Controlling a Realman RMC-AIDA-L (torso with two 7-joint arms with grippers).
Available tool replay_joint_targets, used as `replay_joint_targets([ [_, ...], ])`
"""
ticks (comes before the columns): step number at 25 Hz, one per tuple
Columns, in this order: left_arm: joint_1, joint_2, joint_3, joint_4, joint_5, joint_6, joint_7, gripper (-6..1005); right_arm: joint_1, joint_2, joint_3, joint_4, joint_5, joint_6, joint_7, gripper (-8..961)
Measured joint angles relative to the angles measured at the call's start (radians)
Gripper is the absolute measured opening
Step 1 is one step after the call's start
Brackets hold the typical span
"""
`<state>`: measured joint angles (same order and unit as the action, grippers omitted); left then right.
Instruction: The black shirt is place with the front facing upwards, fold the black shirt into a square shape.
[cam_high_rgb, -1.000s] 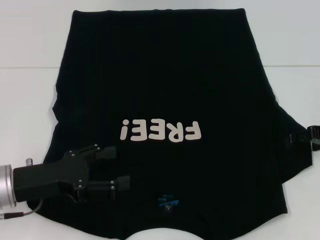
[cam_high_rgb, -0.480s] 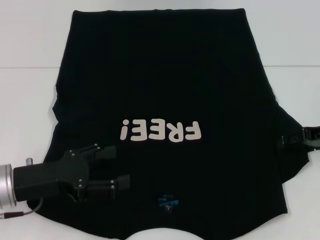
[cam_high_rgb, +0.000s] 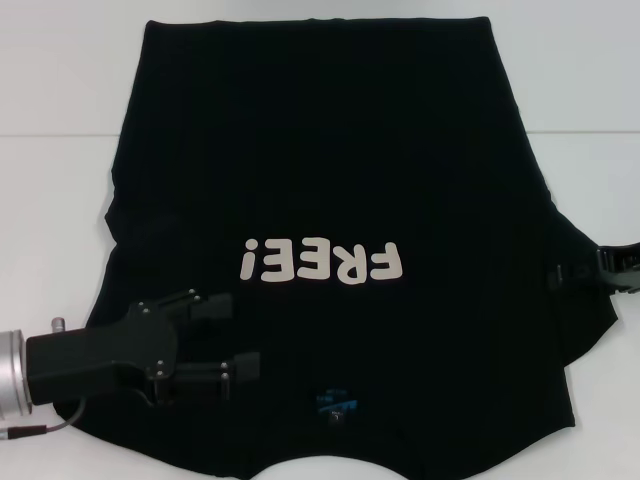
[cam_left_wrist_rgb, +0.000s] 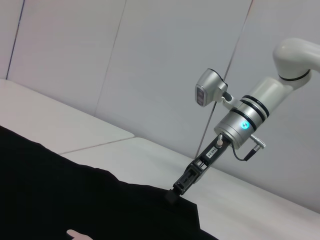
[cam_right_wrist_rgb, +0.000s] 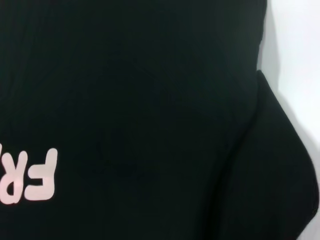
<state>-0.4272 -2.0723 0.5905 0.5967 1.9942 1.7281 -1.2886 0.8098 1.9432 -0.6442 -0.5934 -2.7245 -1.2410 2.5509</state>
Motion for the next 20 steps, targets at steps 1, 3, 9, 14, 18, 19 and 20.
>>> replay_joint_targets([
  [1,0.0,0.0,0.0,0.0,0.0,0.0,0.0,952,0.0,0.0,-0.002,0.0,-0.003,0.002,0.0,850],
  [3,0.0,0.0,0.0,0.0,0.0,0.0,0.0,953,-0.001,-0.001,-0.004,0.0,-0.006,0.006,-0.002,826],
  [9,0.0,0.0,0.0,0.001,0.0,0.0,0.0,953,-0.004,-0.001,-0.012,-0.001,-0.007,0.011,-0.003,695],
  [14,-0.002,0.001,0.0,0.001,0.0,0.0,-0.002,953,-0.004,-0.003,-0.016,-0.002,-0.008,0.012,-0.003,549],
  [18,-0.002,0.002,0.0,0.0,0.0,-0.001,-0.002,953,-0.004,-0.004,-0.027,-0.002,-0.008,0.012,0.001,389],
  [19,-0.002,0.002,0.0,0.0,0.0,-0.001,-0.002,953,-0.004,-0.005,-0.029,-0.002,-0.008,0.012,0.002,308],
  [20,-0.002,0.002,0.0,0.0,0.0,-0.001,-0.002,953,-0.004,-0.005,-0.029,-0.003,-0.008,0.012,0.002,227],
])
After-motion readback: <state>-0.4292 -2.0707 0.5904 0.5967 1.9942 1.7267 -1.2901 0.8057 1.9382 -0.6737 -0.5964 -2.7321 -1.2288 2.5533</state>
